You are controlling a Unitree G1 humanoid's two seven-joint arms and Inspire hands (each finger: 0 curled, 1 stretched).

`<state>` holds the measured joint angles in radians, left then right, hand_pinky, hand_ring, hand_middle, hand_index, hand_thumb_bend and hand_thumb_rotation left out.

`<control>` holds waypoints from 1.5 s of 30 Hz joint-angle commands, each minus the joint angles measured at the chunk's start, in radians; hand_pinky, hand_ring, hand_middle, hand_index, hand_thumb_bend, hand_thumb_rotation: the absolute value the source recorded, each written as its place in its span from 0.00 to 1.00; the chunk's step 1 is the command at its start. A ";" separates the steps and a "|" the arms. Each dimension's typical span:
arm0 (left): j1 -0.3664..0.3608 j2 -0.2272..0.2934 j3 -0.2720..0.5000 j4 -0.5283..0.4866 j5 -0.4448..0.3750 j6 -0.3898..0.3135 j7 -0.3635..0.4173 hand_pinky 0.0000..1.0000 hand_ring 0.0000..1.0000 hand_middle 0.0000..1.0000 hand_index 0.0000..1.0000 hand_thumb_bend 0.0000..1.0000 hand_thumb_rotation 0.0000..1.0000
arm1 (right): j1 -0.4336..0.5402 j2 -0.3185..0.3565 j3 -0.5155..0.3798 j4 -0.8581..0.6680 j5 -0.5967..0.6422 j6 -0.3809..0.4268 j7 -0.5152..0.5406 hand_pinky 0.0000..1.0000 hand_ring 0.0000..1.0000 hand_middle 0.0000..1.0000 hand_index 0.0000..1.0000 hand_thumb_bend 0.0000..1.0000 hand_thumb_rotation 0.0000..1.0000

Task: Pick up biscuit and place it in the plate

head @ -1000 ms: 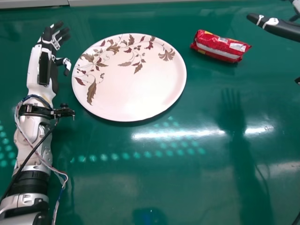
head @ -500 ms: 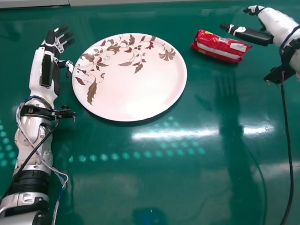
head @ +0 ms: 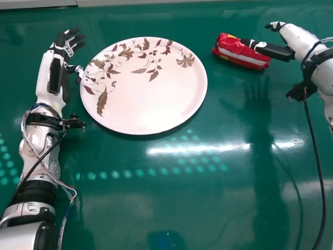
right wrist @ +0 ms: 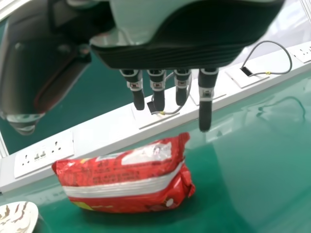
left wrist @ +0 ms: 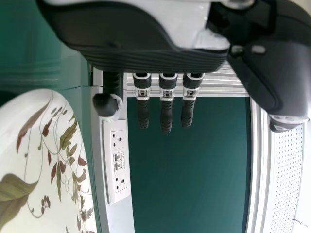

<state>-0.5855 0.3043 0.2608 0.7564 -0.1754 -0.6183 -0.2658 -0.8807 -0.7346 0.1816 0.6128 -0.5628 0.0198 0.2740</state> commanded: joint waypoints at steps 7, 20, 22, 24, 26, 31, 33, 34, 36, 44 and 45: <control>0.010 0.010 0.005 0.024 0.000 -0.026 -0.003 0.00 0.88 0.86 0.89 0.88 0.79 | -0.021 0.007 0.034 0.061 -0.009 -0.038 -0.007 0.71 0.90 1.00 1.00 1.00 0.52; 0.014 0.005 0.004 0.015 -0.002 -0.024 0.001 0.00 0.87 0.85 0.88 0.85 0.78 | -0.048 0.009 0.103 0.104 -0.041 -0.044 0.048 0.76 0.92 1.00 1.00 1.00 0.52; 0.019 0.003 0.004 0.003 -0.007 -0.016 0.001 0.00 0.87 0.86 0.89 0.85 0.78 | -0.047 0.009 0.109 0.102 -0.049 -0.036 0.053 0.78 0.92 1.00 1.00 1.00 0.51; 0.024 0.002 0.003 -0.008 -0.004 -0.011 0.005 0.00 0.88 0.86 0.89 0.87 0.78 | -0.047 0.010 0.117 0.102 -0.059 -0.030 0.051 0.81 0.93 1.00 1.00 1.00 0.50; 0.027 0.002 0.002 -0.011 -0.005 -0.012 0.004 0.00 0.89 0.87 0.90 0.87 0.78 | -0.048 0.011 0.124 0.105 -0.069 -0.027 0.048 0.79 0.92 1.00 1.00 1.00 0.49; 0.025 0.001 0.005 -0.011 -0.018 -0.010 -0.010 0.00 0.87 0.85 0.88 0.88 0.77 | -0.066 0.021 0.133 0.135 -0.079 -0.013 0.050 0.83 0.93 1.00 1.00 1.00 0.49; 0.029 0.002 0.006 -0.021 -0.023 -0.002 -0.014 0.00 0.86 0.85 0.88 0.87 0.76 | -0.079 0.023 0.137 0.159 -0.082 -0.020 0.044 0.82 0.91 1.00 1.00 1.00 0.49; 0.032 0.002 0.006 -0.031 -0.022 0.007 -0.011 0.00 0.86 0.85 0.88 0.88 0.76 | -0.088 0.027 0.138 0.177 -0.081 -0.021 0.044 0.80 0.91 1.00 1.00 1.00 0.49; 0.036 0.003 0.005 -0.045 -0.018 0.019 -0.006 0.00 0.86 0.85 0.88 0.89 0.76 | -0.104 0.033 0.140 0.206 -0.078 -0.018 0.043 0.80 0.91 1.00 1.00 1.00 0.49; 0.049 0.001 0.011 -0.083 -0.023 0.027 -0.004 0.00 0.83 0.83 0.87 0.86 0.77 | -0.186 0.067 0.229 0.351 -0.164 0.004 0.020 0.76 0.88 1.00 1.00 1.00 0.45; 0.050 0.002 0.012 -0.086 -0.026 0.030 -0.006 0.00 0.83 0.83 0.87 0.86 0.76 | -0.195 0.072 0.243 0.364 -0.177 0.010 0.018 0.74 0.87 0.99 1.00 1.00 0.44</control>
<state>-0.5586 0.3072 0.2620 0.6832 -0.1838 -0.5949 -0.2707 -1.0833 -0.6750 0.3988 0.9415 -0.7216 0.0161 0.2793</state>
